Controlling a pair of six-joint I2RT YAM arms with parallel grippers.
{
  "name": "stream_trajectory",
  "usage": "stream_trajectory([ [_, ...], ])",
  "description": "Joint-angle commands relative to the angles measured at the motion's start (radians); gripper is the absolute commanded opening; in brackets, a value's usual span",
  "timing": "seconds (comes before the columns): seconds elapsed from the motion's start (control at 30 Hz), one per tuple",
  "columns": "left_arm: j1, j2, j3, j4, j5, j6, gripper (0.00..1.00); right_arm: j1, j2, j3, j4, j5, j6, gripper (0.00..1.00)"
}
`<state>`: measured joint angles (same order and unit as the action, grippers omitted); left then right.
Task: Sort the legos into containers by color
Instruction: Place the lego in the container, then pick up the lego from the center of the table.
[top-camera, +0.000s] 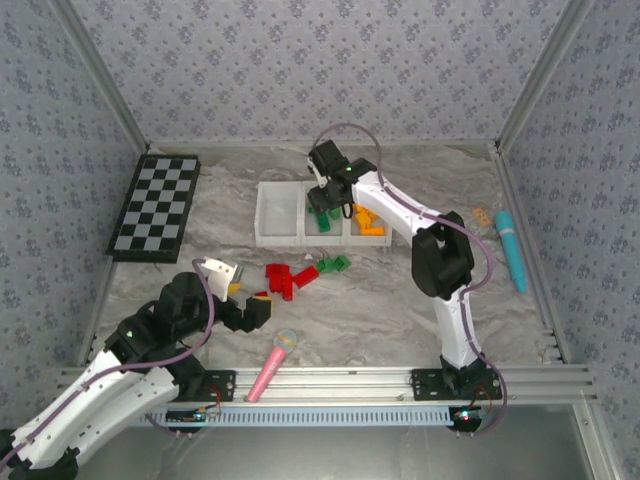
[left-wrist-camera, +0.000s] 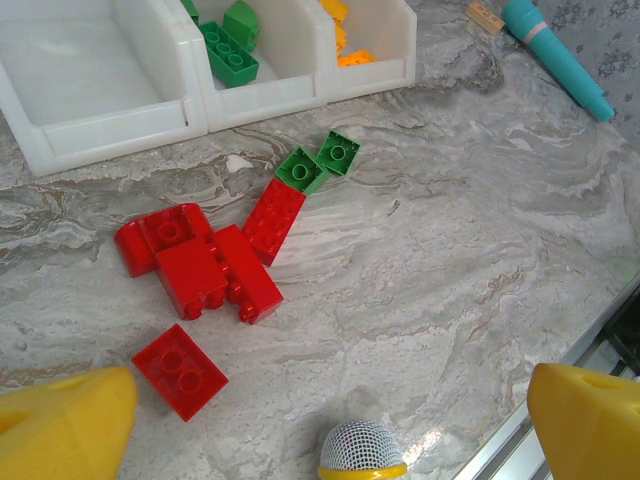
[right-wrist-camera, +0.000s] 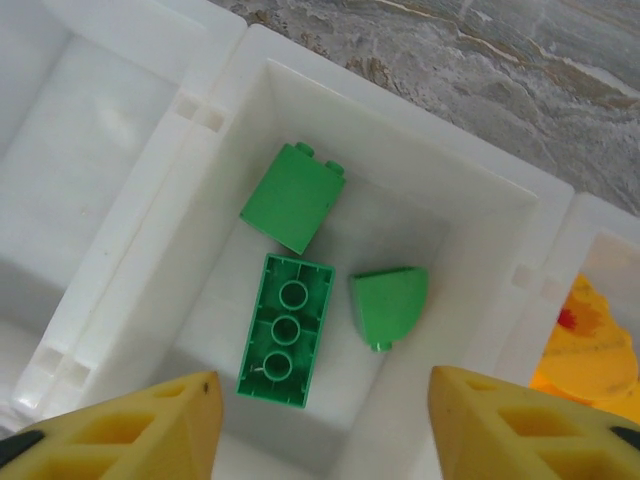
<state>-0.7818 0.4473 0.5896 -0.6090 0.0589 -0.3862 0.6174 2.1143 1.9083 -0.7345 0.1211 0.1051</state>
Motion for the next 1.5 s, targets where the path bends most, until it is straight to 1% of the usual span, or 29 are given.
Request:
stream_trajectory([
  [0.0, -0.007, -0.001, 0.016, -0.003, -0.004, -0.01, 1.0, -0.005, -0.102, -0.014, -0.047, 0.018, 0.091, 0.63],
  [0.03, -0.008, -0.001, 0.016, -0.004, -0.004, -0.01, 1.0, -0.005, -0.121, -0.03, -0.042, 0.017, 0.097, 0.65],
  [0.13, -0.007, -0.002, 0.017, -0.003, -0.004, -0.01, 1.0, 0.001, -0.212, -0.13, 0.013, 0.017, 0.126, 0.74],
  [0.27, -0.008, -0.003, 0.017, -0.003, -0.004, -0.009, 1.0, 0.003, -0.352, -0.277, 0.061, 0.008, 0.206, 0.86],
  [0.4, -0.007, -0.004, 0.017, -0.003, -0.004, -0.008, 1.0, 0.005, -0.467, -0.422, 0.094, 0.01, 0.303, 0.86],
  [0.47, -0.008, -0.004, 0.016, -0.004, -0.003, -0.008, 1.0, 0.005, -0.516, -0.501, 0.112, 0.008, 0.404, 0.87],
  [0.5, -0.008, -0.004, 0.016, -0.004, -0.002, -0.008, 1.0, 0.003, -0.542, -0.553, 0.128, -0.014, 0.451, 0.87],
  [0.53, -0.008, -0.004, 0.017, -0.003, -0.002, -0.008, 1.0, 0.005, -0.563, -0.6, 0.176, -0.018, 0.488, 0.88],
  [0.6, -0.008, -0.004, 0.017, -0.004, -0.002, -0.008, 1.0, 0.015, -0.605, -0.699, 0.236, -0.016, 0.617, 0.91],
  [0.7, -0.008, -0.007, 0.017, -0.004, -0.002, -0.008, 1.0, 0.057, -0.64, -0.829, 0.284, 0.059, 0.779, 0.92],
  [0.8, -0.008, -0.01, 0.018, -0.003, -0.001, -0.008, 1.0, 0.1, -0.633, -0.907, 0.34, 0.122, 0.925, 0.88],
  [0.9, -0.008, -0.016, 0.018, -0.006, -0.001, -0.008, 1.0, 0.157, -0.582, -0.918, 0.364, 0.199, 1.04, 0.87],
  [1.03, -0.008, -0.033, 0.016, -0.004, -0.004, -0.01, 1.0, 0.221, -0.503, -0.854, 0.273, 0.331, 1.194, 0.88],
  [1.17, -0.012, -0.044, 0.014, -0.002, -0.004, -0.01, 1.0, 0.249, -0.419, -0.786, 0.19, 0.403, 1.309, 0.83],
  [1.33, -0.014, -0.044, 0.016, -0.007, -0.011, -0.01, 1.0, 0.281, -0.324, -0.655, 0.033, 0.468, 1.385, 0.81],
  [1.47, -0.015, -0.045, 0.017, -0.007, -0.011, -0.01, 1.0, 0.292, -0.277, -0.615, 0.002, 0.487, 1.426, 0.79],
])
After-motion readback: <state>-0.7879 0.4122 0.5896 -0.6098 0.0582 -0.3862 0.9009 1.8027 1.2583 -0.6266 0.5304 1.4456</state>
